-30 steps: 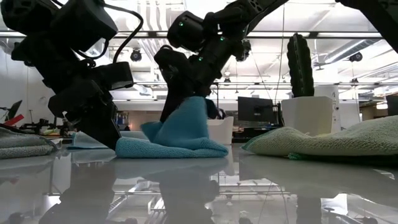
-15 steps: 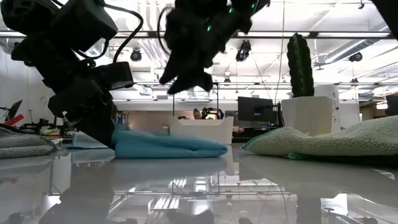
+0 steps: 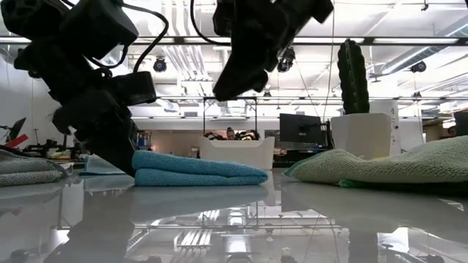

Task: Fold microfiber towels
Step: Fold the blue cloth

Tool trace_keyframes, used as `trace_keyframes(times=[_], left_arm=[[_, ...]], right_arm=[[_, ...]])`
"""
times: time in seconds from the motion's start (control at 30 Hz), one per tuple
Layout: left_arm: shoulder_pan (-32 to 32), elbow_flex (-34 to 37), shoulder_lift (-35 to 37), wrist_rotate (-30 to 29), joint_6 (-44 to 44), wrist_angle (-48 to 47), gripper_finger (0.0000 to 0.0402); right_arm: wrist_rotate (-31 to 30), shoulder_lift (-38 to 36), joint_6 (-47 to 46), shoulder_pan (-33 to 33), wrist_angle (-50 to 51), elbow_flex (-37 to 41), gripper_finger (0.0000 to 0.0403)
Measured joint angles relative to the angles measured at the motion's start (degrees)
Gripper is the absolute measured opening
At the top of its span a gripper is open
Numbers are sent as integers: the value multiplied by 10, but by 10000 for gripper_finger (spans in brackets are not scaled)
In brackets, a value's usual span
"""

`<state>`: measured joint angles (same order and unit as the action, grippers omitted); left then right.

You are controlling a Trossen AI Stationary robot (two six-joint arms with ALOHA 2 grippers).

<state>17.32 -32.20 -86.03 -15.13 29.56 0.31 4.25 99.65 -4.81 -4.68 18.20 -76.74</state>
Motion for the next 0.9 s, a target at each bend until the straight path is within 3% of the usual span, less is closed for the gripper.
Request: trace_keyframes(times=[0.2, 0.47, 0.7, 0.9], left_arm=[[0, 0, 44, 40, 0, -14, 1], [0, -12, 84, 32, -19, 0, 1], [2, -10, 59, 28, -25, 87, 1], [5, -11, 7, 69, -29, 113, 1]], right_arm=[[1, 1, 18, -14, -89, 62, 123], [5, 1, 29, -18, -174, 117, 136], [7, 1, 24, -23, -269, 172, 173], [6, 1, 27, -23, -376, 232, 157]])
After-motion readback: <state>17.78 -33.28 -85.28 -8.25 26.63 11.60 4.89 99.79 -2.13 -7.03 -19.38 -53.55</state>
